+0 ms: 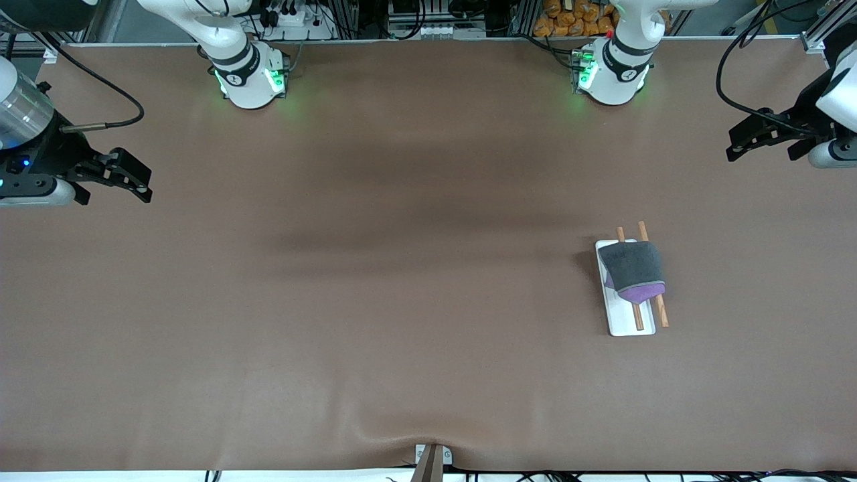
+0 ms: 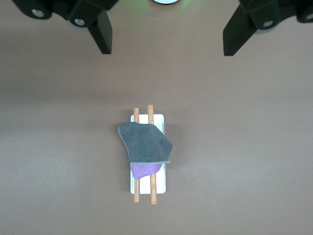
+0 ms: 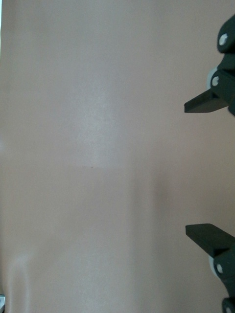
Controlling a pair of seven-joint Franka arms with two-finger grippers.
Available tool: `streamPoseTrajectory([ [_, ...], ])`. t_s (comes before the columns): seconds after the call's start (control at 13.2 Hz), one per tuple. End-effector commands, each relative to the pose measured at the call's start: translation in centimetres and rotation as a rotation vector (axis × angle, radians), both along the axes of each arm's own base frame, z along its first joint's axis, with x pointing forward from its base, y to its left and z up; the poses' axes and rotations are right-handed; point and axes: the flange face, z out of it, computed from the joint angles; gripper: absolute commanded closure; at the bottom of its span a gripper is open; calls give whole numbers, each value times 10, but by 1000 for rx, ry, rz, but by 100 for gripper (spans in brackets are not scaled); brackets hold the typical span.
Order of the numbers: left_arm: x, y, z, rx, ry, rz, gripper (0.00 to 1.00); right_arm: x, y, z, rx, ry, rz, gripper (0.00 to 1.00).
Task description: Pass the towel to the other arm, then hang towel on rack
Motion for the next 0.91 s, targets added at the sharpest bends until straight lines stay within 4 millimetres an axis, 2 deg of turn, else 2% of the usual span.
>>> streamPoseTrajectory([
  [0.0,1,1,4,28,8,0,0,-3,-3,5,-16,-9,-3,0],
  [0.61,-4,-2,0,26,44,-5,0,-2,-5,5,-15,-9,-6,0],
  [0.83,-5,1,0,26,45,-2,0,-1,-14,5,-13,-10,-23,0],
])
